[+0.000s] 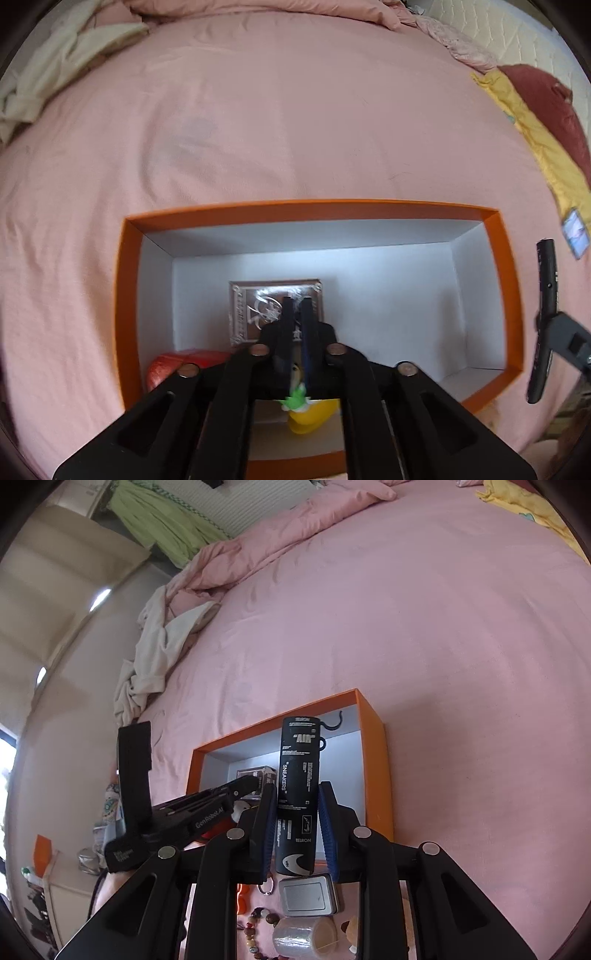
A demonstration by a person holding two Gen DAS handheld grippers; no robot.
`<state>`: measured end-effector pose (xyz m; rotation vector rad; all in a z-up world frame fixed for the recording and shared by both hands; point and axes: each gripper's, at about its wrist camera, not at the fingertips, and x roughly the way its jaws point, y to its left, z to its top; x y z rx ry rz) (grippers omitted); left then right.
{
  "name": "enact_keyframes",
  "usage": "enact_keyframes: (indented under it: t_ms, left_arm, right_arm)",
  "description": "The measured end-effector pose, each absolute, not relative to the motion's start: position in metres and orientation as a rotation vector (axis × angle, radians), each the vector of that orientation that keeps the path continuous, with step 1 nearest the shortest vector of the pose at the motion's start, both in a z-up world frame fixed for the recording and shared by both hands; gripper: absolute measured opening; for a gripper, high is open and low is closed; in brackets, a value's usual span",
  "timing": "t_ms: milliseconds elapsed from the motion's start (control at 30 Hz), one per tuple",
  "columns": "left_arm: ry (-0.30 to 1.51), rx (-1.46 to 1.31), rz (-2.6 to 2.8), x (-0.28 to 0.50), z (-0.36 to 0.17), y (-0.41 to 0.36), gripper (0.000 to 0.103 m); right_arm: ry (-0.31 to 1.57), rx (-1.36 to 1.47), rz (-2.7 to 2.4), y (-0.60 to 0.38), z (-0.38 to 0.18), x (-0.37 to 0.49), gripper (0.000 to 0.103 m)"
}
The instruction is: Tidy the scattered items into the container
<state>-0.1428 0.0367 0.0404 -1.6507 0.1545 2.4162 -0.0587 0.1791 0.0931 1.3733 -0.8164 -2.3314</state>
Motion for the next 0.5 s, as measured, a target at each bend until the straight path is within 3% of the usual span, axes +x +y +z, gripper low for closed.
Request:
enact_keyframes:
  t_ms: [67,100,133,167,233,300,367,433,500]
  left_arm:
    - [0.207,-1.607,2.384,-0.141,0.037,0.048,0.049]
    - [0.219,-1.589,2.355,-0.140,0.034,0.054,0.080]
    - [0.252,-1.590,2.345,-0.139,0.030,0.060,0.101]
    - [0.304,-1.610,2.351,-0.138,0.025,0.065,0.103]
    - [0.406,-1.634,2.374,-0.137,0.018,0.072,0.102]
    - [0.336,-1.657,2.374,-0.140,0.021,0.066,0.102]
    - [0.239,-1.675,2.377,-0.143,0.028,0.055,0.090]
    - [0.104,-1.695,2.414,-0.146,0.037,0.034,0.052]
    - [0.020,-1.713,2.424,-0.149,0.042,0.019,0.025]
  right_arm:
    - [-0.835,1.370,-2.323,0.181,0.092,-0.058,0.023]
    - [-0.838,1.370,-2.321,0.181,0.092,-0.059,0.023]
    - [-0.837,1.370,-2.320,0.180,0.091,-0.059,0.023]
    - [-0.833,1.370,-2.319,0.179,0.091,-0.060,0.023]
    - [-0.828,1.370,-2.316,0.178,0.090,-0.060,0.023]
    - [-0.829,1.370,-2.315,0.177,0.088,-0.061,0.023]
    - [-0.830,1.373,-2.310,0.177,0.087,-0.061,0.023]
    - [-0.828,1.380,-2.306,0.177,0.085,-0.062,0.023]
    - [-0.807,1.395,-2.299,0.173,0.084,-0.063,0.023]
